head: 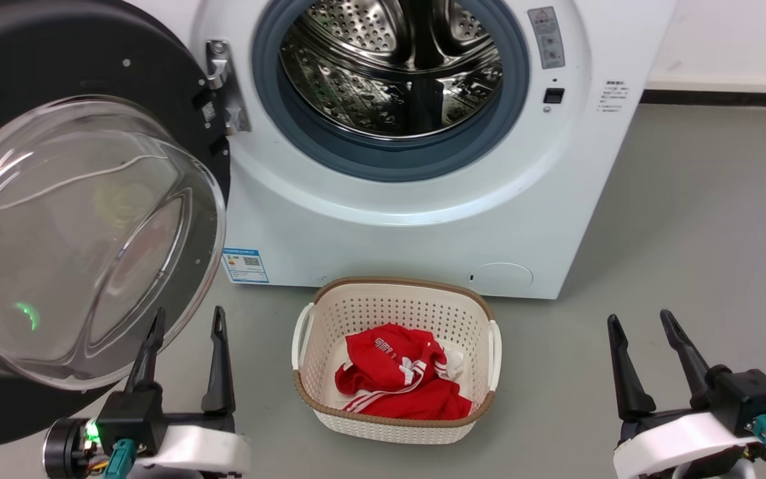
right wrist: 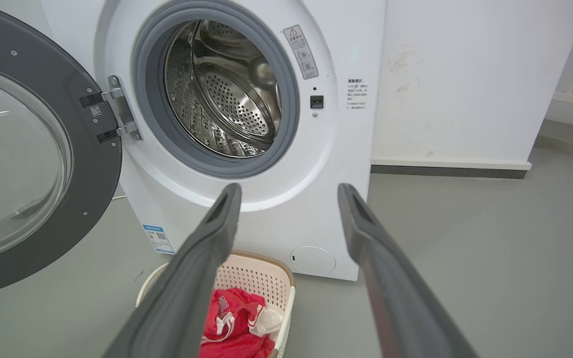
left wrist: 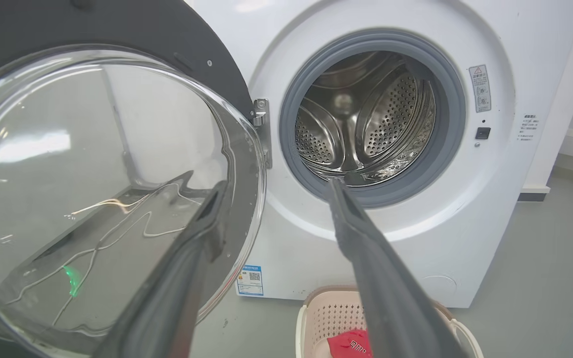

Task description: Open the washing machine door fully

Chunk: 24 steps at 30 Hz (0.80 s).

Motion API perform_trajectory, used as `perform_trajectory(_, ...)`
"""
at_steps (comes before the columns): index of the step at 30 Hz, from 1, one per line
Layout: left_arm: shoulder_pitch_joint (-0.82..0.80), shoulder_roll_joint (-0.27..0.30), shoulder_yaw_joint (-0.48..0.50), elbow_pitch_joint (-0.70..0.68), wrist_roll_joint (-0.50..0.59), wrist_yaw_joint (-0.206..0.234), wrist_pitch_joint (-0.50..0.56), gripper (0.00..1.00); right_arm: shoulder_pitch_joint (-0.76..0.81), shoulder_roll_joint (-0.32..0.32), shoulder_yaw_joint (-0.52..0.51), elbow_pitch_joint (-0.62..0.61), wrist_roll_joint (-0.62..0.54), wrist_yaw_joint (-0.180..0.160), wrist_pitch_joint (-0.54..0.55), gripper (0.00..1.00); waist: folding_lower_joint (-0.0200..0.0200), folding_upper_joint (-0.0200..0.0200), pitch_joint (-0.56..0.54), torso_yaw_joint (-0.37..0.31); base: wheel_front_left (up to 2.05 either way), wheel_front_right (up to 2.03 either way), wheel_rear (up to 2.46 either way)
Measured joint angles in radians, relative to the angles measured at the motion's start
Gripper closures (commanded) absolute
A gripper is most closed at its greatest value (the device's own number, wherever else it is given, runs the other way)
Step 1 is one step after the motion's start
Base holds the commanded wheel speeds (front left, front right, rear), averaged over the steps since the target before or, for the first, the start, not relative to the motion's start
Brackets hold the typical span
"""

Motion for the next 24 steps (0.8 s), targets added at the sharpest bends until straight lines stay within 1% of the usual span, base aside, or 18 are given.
perform_trajectory(5,-0.034,0.000,-0.005,0.015,0.007,-0.010,0.000,0.00,-0.004,0.000,-0.010,-0.033,-0.025,0.000,0.004,0.00,0.0000,0.0001,0.012,-0.025,0.00,0.00,0.00)
perform_trajectory(10,-0.040,0.000,-0.006,0.019,0.007,-0.009,0.000,0.00,-0.004,0.000,-0.010,-0.047,-0.028,0.000,0.007,0.00,0.0000,0.0000,0.021,-0.042,0.00,0.00,0.00)
perform_trajectory(24,-0.044,-0.002,-0.007,0.024,0.005,-0.008,0.000,0.00,-0.005,0.000,-0.003,-0.039,-0.007,0.000,0.002,0.00,0.0000,0.0000,0.026,-0.043,0.00,0.00,0.00)
